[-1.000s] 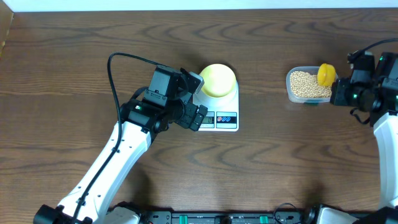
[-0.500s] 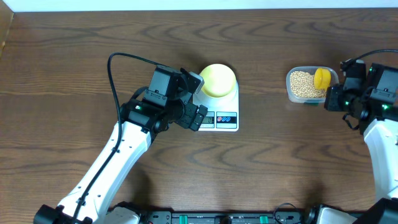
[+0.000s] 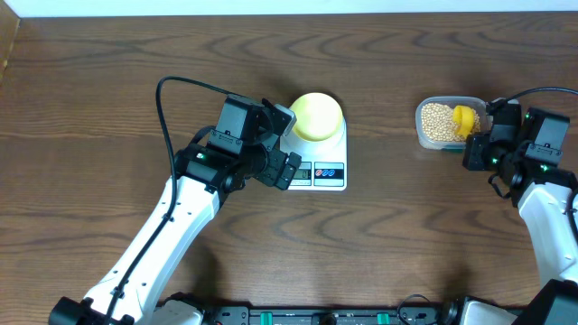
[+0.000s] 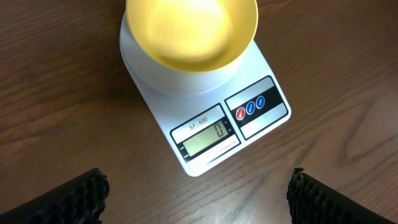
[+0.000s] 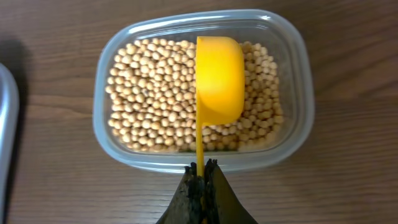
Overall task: Scoop item into bowl and weigh 50g on scale
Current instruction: 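Scoop soybeans with the right gripper's yellow scoop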
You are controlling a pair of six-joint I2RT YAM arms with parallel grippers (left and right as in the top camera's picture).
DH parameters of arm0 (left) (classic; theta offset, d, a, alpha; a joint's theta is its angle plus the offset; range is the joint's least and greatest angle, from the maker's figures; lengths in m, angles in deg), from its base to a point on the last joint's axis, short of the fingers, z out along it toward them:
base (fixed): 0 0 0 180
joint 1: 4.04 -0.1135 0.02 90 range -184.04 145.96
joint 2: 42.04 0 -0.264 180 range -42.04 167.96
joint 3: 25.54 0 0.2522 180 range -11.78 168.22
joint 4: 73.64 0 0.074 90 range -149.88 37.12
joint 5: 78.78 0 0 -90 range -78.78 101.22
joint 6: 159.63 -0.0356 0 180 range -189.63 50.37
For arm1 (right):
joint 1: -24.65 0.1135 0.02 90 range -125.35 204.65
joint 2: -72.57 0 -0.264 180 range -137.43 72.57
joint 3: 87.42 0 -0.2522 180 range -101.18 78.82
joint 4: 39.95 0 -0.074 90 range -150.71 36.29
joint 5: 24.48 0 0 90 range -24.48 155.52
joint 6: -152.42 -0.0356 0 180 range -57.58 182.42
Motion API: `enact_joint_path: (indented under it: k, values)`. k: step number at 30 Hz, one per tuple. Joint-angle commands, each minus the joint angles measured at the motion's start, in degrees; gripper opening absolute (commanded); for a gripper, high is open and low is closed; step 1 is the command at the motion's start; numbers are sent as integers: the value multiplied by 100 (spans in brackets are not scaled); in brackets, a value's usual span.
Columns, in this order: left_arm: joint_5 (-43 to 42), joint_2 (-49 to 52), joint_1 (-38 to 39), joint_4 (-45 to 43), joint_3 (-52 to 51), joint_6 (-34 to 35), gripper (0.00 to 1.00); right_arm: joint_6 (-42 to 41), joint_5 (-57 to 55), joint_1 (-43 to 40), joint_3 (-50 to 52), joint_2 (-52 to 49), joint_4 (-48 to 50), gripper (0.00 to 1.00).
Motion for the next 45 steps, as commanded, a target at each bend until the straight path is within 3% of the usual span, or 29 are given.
enact_joint_path:
  k: [1,15,45]
  values:
    - [35,31,2,17,-26,-50,94,-407,428,-2,74,-13,4,1]
    - [35,31,2,17,-26,-50,94,-1993,428,-15,111,-17,48,1]
    - [37,31,2,17,-26,-50,94,-2743,1993,-389,140,-610,264,1]
